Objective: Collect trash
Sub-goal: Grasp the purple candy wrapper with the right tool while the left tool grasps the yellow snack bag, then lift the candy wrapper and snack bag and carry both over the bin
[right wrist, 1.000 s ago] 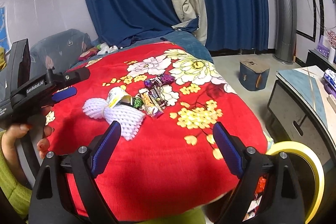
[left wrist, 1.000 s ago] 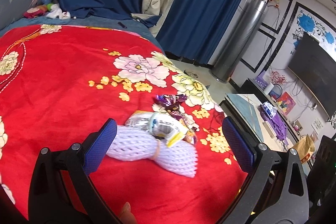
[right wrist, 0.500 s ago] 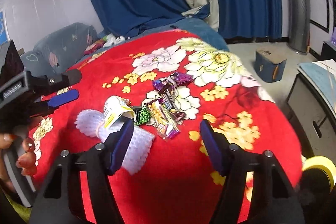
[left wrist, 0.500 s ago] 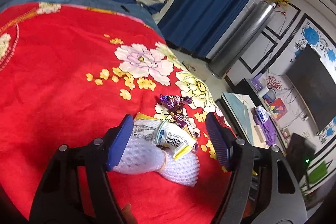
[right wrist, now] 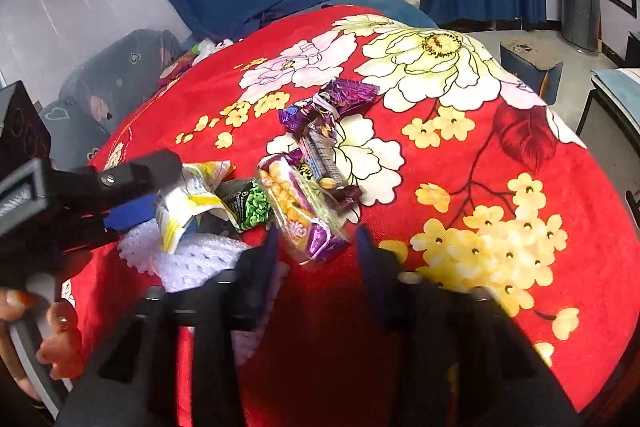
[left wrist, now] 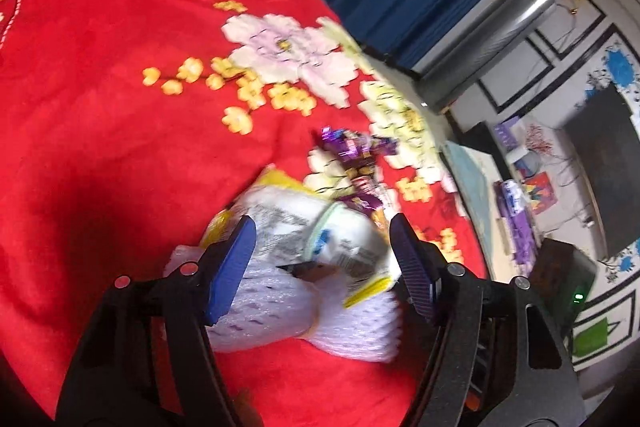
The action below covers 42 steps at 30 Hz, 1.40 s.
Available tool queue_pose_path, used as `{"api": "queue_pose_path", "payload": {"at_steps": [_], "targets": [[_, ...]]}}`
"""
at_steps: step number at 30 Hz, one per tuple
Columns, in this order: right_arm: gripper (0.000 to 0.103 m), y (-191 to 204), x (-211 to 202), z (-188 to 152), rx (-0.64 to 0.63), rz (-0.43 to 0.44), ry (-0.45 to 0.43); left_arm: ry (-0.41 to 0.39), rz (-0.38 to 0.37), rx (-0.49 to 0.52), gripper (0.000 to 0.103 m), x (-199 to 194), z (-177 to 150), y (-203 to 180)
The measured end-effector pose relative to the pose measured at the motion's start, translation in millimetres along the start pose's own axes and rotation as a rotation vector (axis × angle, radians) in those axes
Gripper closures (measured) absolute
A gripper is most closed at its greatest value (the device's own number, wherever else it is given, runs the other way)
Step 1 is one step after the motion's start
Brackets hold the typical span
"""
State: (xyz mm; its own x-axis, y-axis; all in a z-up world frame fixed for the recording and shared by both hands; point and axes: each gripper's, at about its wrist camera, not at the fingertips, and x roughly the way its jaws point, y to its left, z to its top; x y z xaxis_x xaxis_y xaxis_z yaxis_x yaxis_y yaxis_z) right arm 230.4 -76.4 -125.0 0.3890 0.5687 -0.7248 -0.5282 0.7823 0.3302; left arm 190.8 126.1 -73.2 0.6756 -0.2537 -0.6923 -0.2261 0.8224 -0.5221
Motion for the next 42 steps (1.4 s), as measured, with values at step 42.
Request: {"api": "queue_pose_path", "payload": {"at_steps": [42], "targets": [[0.084, -1.5, -72.1, -36.8, -0.014, 0.022, -0.137, 0.056, -0.087, 0.010, 0.075, -37.5, -56.2, -9.0]]}}
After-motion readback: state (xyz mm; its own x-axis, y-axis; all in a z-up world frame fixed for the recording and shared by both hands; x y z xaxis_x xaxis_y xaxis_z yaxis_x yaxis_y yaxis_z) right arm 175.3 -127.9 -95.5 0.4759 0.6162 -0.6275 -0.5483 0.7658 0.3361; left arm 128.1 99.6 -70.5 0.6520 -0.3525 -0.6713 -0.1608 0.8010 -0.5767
